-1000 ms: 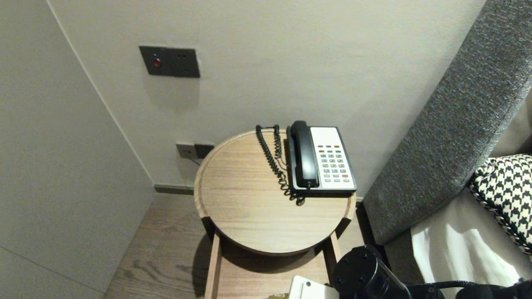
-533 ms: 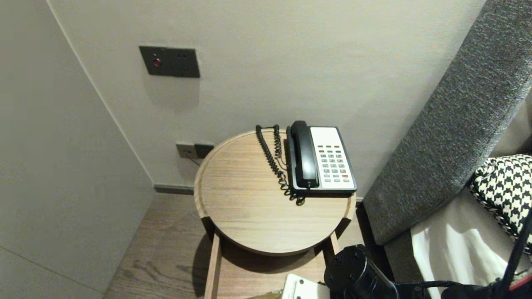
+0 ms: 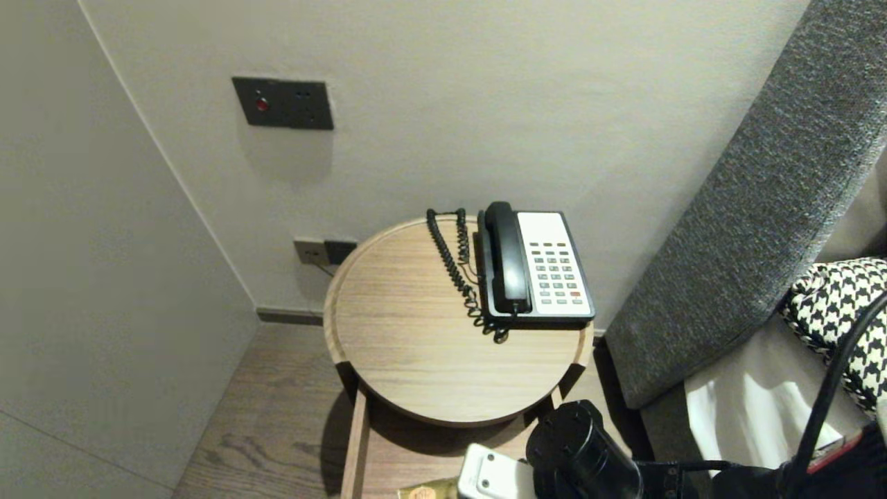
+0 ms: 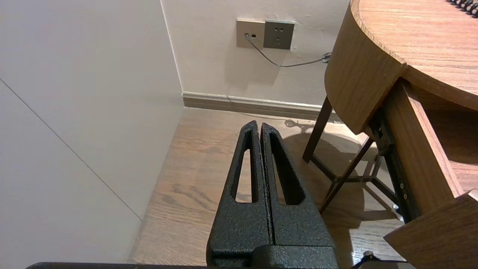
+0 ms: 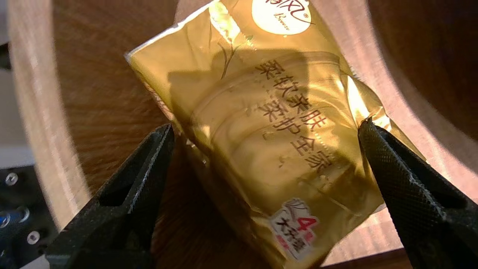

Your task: Take the tissue out of the drawer one by one and place them on the table

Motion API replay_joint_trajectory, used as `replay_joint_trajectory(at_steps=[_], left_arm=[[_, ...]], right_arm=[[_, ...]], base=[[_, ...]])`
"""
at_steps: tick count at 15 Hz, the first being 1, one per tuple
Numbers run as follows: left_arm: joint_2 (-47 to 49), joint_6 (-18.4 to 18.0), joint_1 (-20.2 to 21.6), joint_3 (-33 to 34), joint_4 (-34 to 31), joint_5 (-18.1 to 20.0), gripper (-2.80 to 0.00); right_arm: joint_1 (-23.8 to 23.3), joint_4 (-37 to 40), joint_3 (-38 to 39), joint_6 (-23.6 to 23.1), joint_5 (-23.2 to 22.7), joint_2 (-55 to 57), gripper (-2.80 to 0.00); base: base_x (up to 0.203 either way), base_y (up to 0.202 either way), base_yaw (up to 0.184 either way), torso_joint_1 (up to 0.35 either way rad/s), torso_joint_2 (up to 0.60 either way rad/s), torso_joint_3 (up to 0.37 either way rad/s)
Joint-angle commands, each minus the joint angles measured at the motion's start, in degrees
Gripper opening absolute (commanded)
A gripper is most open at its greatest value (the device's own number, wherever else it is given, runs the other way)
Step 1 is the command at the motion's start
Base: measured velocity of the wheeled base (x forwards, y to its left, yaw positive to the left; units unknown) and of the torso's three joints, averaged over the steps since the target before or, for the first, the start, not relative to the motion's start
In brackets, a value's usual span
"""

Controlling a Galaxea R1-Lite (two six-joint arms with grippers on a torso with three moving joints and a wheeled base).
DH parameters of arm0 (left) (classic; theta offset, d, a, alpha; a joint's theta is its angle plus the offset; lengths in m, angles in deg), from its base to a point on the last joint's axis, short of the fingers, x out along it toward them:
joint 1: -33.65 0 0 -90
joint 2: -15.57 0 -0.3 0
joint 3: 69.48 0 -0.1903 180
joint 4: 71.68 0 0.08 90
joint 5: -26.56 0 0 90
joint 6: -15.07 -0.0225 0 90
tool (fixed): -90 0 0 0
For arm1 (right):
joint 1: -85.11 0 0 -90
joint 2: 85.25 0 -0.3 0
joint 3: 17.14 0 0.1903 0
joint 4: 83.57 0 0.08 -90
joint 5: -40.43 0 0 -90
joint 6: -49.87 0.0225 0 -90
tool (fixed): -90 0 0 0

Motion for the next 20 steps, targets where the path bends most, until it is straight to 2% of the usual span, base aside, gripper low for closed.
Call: replay_joint_trajectory(at_steps=[1,20], left_arm=[[-0.1,0.1,0.0,0.0,0.0,0.0,-2.80],[-0.1,0.1,0.0,0.0,0.1,0.0,-2.80]], right_arm=[[-0.2,-0.1,-0.1,0.0,0.0,-0.1,0.00],[0.0,-0.3,2.4,-0.8,1.3,-4.5,0.00]], base=[[0.000,0.000,0.000,0.000,0.00,0.000],[0.000,0.000,0.000,0.000,0.00,0.000]])
